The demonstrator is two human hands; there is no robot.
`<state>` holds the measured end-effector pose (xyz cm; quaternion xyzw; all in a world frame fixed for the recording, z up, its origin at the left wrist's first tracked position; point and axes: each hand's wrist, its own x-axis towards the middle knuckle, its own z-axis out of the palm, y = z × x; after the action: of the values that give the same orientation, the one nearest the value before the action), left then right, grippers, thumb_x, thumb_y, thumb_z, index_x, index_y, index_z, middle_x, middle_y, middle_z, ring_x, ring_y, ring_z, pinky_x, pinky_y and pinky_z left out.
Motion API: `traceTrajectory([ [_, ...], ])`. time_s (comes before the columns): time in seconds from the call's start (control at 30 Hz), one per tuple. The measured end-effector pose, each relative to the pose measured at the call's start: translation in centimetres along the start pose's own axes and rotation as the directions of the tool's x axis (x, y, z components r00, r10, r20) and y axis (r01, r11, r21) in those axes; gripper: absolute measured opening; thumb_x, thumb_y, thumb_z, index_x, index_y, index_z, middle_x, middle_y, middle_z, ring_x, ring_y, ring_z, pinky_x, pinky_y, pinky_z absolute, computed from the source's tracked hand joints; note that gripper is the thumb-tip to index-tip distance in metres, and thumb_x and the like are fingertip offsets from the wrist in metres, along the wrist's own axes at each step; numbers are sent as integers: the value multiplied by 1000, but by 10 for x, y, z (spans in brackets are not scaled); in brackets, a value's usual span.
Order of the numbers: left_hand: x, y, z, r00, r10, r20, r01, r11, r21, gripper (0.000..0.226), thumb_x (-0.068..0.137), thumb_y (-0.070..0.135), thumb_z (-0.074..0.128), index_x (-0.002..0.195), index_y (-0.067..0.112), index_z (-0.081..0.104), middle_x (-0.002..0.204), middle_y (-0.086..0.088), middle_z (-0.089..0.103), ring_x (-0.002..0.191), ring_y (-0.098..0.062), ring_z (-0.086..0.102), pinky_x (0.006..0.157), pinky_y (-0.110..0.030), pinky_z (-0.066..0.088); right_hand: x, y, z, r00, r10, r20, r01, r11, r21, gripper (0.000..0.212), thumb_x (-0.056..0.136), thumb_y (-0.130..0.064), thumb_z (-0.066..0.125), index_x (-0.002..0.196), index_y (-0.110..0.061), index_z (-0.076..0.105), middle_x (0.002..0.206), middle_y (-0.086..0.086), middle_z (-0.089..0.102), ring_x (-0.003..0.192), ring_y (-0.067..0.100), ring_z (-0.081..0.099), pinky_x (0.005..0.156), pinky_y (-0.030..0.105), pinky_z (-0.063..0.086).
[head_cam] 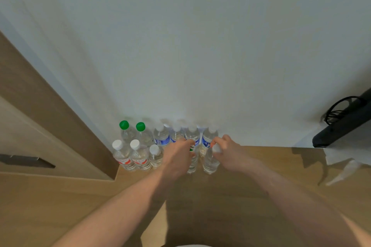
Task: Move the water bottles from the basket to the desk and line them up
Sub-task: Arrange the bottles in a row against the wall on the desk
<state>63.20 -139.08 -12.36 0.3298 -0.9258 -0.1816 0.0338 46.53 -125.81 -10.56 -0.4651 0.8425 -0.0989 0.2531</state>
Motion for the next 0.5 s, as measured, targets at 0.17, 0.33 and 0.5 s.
traceTrajectory([
  [0.17,8,5,1,1000,3,-21,-3,1000,7,34,103,28,65,137,26,63,124,4,69,106,-23,71,81,-35,53,7,-4,9,1000,4,-15,-3,1000,19,29,103,-11,57,118,-35,59,117,-1,39,83,19,61,76,31,54],
  [0.33,10,7,3,1000,-8,6,8,1000,-12,34,103,29,63,137,26,62,126,4,67,108,-26,70,84,-39,55,12,-9,9,998,-60,-35,62,996,67,33,97,3,55,110,-25,67,117,-4,46,80,10,54,64,13,36],
  [0.5,11,11,-1,1000,-27,-2,27,999,-33,28,103,25,64,131,24,65,123,3,69,101,-22,70,80,-35,56,12,-10,13,990,-119,-75,124,990,69,35,95,7,54,109,-22,69,118,-6,51,94,19,56,65,16,34],
])
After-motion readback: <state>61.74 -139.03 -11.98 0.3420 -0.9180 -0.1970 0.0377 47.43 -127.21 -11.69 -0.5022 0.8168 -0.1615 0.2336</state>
